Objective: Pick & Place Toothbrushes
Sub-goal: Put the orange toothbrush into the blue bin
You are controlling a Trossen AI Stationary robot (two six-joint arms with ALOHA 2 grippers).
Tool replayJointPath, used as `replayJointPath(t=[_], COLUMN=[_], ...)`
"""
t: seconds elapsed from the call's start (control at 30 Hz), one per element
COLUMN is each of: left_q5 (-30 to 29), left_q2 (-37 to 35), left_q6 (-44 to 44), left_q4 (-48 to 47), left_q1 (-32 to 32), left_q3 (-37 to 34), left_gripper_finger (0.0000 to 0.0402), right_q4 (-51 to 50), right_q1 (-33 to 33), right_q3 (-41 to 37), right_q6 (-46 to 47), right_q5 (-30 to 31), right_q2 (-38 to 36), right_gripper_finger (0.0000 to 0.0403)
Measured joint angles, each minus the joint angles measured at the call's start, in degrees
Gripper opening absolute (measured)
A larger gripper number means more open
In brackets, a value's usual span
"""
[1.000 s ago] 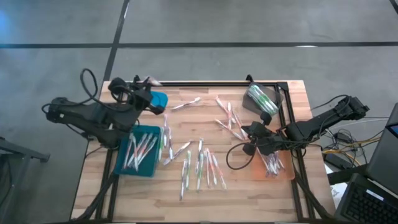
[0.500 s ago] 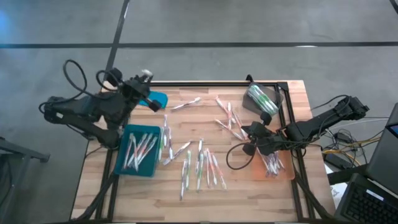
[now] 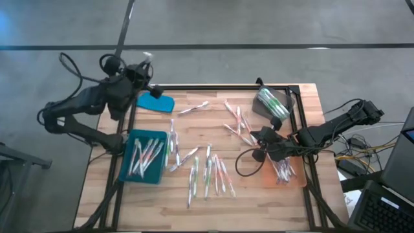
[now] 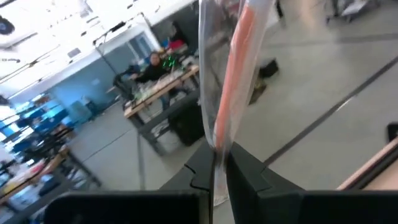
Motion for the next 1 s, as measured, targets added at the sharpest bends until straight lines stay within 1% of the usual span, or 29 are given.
replayJointPath(t=[0.1,0.3,0.47,0.57,0.67,0.9,1.0], left_q5=[3.15,13.56,18.93,24.77,31.96,51.65,56.85], left_q2=[0.17,0.2,0.2,0.2,0.2,0.16,0.11], left_q6=[-6.34,-26.75,-42.16,-48.95,-52.93,-57.77,-60.77], left_q4=[-7.13,-24.68,-37.82,-43.29,-45.42,-46.11,-46.89], left_q1=[3.96,10.45,11.66,11.64,11.64,11.19,10.22], left_q3=[-0.06,-0.12,-0.27,-1.41,-3.8,-12.64,-17.19], left_gripper_finger=[0.0025,0.0025,0.0025,0.0025,0.0025,0.0026,0.0026], right_q4=[0.86,1.08,1.07,1.09,1.08,1.09,1.09], right_q1=[0.0,0.0,0.0,0.0,-0.02,0.0,-0.02], right_q3=[-0.57,-1.52,-1.7,-1.72,-1.72,-1.72,-1.72], right_q6=[-0.02,-0.02,-0.02,-0.02,-0.02,-0.02,-0.02], right_q5=[-0.06,-0.25,-0.28,-0.28,-0.28,-0.28,-0.28], right_q2=[0.0,0.0,0.0,0.0,0.0,0.0,0.0], right_gripper_finger=[0.0008,0.0008,0.0008,0.0008,0.0008,0.0008,0.0008])
